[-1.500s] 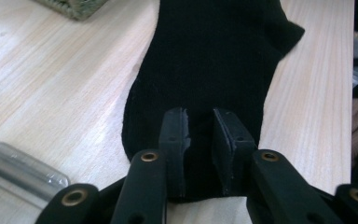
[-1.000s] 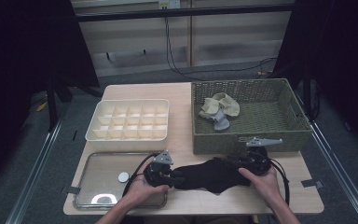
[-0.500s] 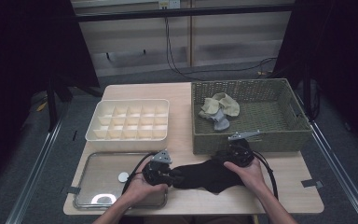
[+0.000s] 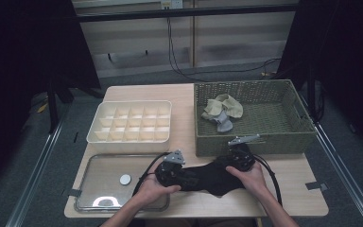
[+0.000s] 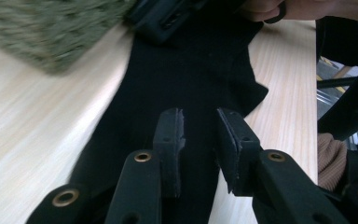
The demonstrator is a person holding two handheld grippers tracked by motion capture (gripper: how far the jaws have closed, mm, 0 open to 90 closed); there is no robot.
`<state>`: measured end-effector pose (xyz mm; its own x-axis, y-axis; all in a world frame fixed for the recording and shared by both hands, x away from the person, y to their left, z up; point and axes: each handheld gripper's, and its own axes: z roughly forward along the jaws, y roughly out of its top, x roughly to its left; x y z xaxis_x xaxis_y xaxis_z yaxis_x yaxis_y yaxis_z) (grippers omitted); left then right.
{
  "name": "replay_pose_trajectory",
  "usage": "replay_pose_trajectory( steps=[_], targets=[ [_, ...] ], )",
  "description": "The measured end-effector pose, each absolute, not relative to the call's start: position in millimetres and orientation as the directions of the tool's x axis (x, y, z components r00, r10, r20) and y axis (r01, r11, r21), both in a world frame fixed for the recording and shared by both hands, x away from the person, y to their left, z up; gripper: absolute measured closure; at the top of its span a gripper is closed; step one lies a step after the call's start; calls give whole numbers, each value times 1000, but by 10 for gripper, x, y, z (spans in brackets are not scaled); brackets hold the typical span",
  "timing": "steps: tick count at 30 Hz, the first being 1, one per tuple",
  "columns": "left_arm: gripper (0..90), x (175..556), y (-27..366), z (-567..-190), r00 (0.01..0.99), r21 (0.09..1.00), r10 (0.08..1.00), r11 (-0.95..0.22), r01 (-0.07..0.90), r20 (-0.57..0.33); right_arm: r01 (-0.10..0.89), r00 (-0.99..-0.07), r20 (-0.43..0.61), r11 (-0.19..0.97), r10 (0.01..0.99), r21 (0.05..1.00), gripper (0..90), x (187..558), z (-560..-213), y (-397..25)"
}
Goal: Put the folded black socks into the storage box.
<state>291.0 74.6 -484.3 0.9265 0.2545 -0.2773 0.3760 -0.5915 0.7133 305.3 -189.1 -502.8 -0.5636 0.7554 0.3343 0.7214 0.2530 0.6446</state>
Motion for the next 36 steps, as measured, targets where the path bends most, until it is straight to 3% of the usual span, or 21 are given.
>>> replay_pose_trajectory(
  steps=[6,14,23,31,36],
  targets=[
    [706,2876,673,-4939,926,693,245,-615,377,-286,716,-580,351,254,735,651,871,3039,-5013,-1908],
    [732,2862,666,-4923,926,674,268,-634,378,-267,693,-591,399,188,701,696,878,2970,-4858,-1960],
    [740,2812,536,-4814,933,715,200,-600,358,-299,629,-627,385,149,678,763,879,2918,-4575,-1988],
    [749,2872,489,-4811,924,718,218,-583,381,-313,556,-648,367,85,668,827,879,2922,-4319,-2070],
    [751,2899,445,-4880,919,691,239,-606,394,-315,564,-645,347,117,680,818,878,2862,-4425,-2042]
  ],
)
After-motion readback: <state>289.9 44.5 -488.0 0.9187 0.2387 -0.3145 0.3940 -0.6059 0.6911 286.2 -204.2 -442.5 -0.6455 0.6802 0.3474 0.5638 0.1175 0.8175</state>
